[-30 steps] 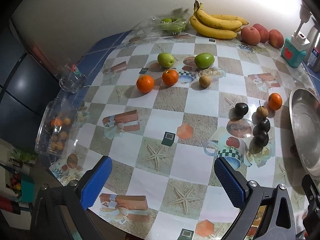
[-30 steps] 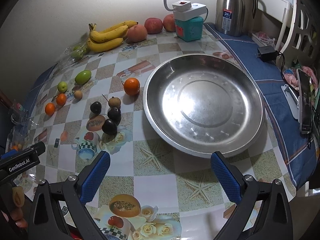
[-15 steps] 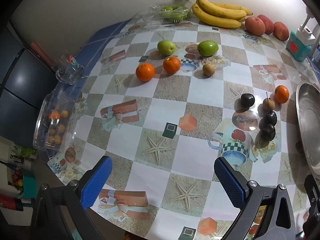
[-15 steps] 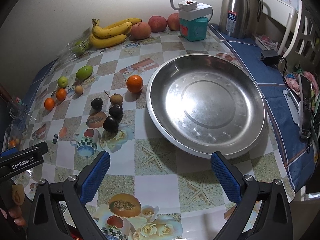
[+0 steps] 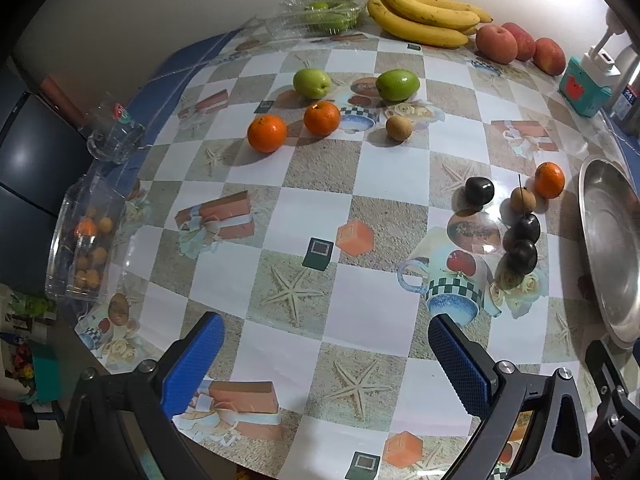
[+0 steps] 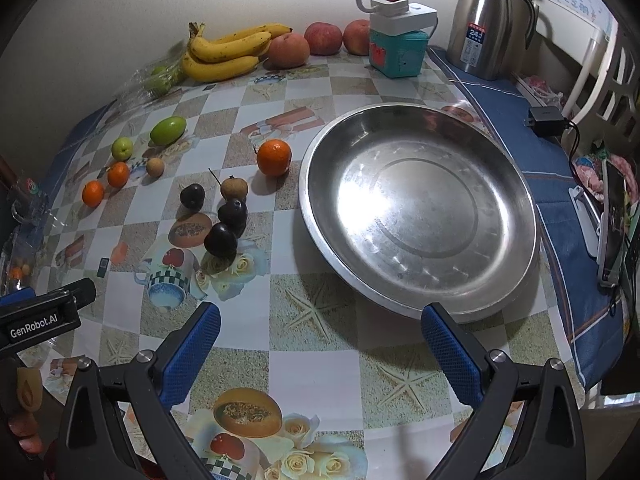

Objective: Organize fruits

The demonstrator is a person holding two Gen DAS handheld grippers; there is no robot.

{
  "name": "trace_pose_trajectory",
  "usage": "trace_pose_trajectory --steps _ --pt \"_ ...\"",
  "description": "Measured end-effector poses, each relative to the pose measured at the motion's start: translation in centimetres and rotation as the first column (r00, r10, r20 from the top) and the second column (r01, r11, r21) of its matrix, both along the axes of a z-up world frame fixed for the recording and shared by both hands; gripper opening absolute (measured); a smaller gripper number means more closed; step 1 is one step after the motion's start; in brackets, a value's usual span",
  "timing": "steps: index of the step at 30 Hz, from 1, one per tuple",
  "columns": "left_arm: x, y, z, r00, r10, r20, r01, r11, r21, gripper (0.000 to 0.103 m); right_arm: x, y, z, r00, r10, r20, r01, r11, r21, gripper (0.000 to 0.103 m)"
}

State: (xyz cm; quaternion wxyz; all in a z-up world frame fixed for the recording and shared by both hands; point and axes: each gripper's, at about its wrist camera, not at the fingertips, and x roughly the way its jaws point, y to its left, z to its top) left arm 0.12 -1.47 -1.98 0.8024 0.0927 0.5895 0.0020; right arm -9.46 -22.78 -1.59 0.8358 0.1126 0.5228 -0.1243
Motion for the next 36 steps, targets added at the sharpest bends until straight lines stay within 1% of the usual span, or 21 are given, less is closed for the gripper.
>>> trace_pose_trajectory --steps 6,15,19,22,26,30,33,36 --pt "0.6 0.2 -0.3 1.000 0.000 0.007 0.000 1.000 0.002 0.103 0.9 0.2 -0.5 1.000 0.007 -0.016 -0.008 1.000 -0.027 0.100" --pt "2.4 -0.5 -0.8 1.000 -0.008 0.005 0.008 1.000 0.002 0.103 2.8 0.6 -1.2 0.999 0.016 -0.028 -0.017 0.999 -0.034 0.100" --pt "4.0 -1.0 -0.9 1.000 0.010 -0.006 -0.010 1.000 -0.022 0.103 4.0 0.8 -1.5 0.999 0.020 -0.025 -0.021 1.000 -0.013 0.100" --pt "5.2 -1.1 -1.0 0.999 0.036 -0.021 -0.037 0.998 -0.052 0.103 5.1 1.0 -1.5 1.000 0.028 -0.010 -0.028 1.000 0.013 0.100" --pt "6.8 -1.2 -0.9 0.998 0.061 -0.011 -0.062 0.995 -0.073 0.103 6.6 1.5 -1.6 0.999 0.047 0.004 -0.047 0.997 0.059 0.100" --pt "8.5 -1.2 -1.3 0.997 0.077 -0.024 -0.079 0.992 -0.103 0.103 7.8 2.0 -1.8 0.998 0.070 0.003 -0.070 0.994 0.086 0.100" --pt "9.5 -1.1 -1.5 0.995 0.089 -0.035 -0.092 0.988 -0.124 0.103 8.8 1.9 -2.2 0.998 0.069 -0.002 -0.068 0.992 0.102 0.100" --pt "10.2 -1.1 -1.2 0.996 0.091 -0.018 -0.093 0.985 -0.149 0.103 9.4 1.5 -2.7 0.998 0.053 -0.017 -0.050 0.990 0.131 0.100"
